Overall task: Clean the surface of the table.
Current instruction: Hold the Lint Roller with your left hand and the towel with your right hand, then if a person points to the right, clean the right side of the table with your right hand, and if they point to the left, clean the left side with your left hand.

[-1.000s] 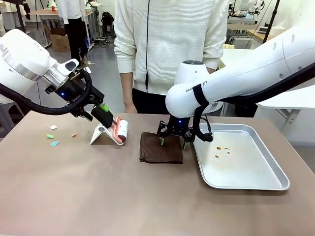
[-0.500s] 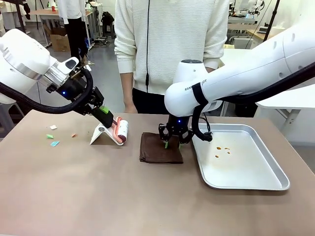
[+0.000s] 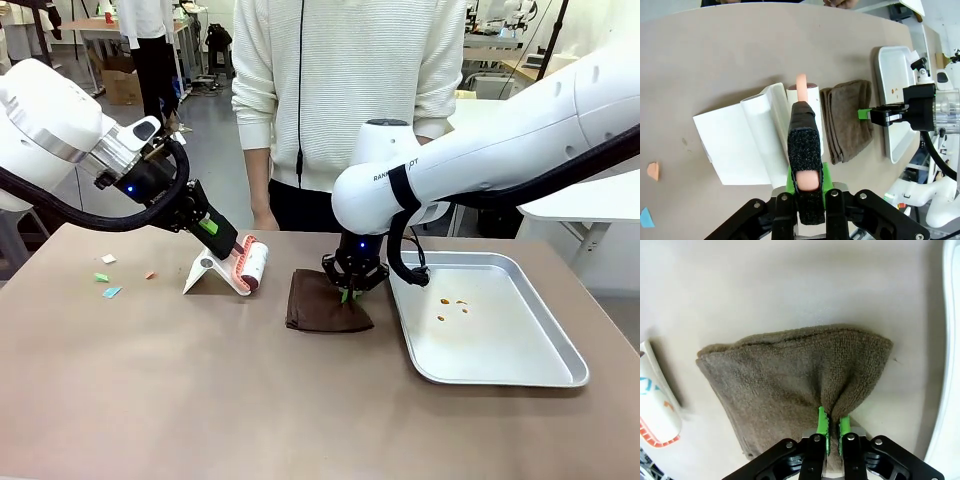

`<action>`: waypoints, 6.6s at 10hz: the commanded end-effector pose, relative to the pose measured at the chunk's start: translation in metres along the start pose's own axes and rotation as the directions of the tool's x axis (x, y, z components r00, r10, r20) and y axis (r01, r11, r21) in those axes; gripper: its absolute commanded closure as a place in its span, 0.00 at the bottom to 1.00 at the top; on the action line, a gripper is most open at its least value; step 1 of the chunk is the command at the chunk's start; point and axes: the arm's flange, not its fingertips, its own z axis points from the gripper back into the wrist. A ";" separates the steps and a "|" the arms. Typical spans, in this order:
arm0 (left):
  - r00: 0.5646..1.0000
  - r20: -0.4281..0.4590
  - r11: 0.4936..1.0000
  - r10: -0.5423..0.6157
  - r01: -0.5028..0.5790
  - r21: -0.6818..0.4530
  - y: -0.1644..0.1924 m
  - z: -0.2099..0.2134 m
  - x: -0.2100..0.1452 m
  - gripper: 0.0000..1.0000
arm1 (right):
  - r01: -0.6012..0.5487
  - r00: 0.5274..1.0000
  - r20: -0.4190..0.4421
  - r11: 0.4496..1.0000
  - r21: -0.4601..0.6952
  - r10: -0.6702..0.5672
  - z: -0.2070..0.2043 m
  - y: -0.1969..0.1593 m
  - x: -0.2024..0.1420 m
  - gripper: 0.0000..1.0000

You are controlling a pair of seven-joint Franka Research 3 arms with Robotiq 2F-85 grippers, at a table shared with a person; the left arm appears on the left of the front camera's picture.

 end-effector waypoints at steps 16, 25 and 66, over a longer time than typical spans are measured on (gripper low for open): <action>0.984 0.005 0.741 0.177 -0.130 -0.659 0.051 0.171 -0.091 1.00 | 0.211 0.918 -0.271 0.221 0.952 0.288 0.067 -0.114 -0.062 1.00; 0.929 0.081 0.677 0.360 -0.201 -0.708 0.212 0.269 -0.234 1.00 | 0.015 0.999 -0.010 0.095 0.995 -0.053 0.084 -0.384 -0.140 1.00; 0.825 0.339 0.885 0.453 -0.368 -0.285 0.247 0.231 -0.209 1.00 | 0.098 0.958 -0.098 -0.012 0.995 -0.270 0.065 -0.495 -0.150 1.00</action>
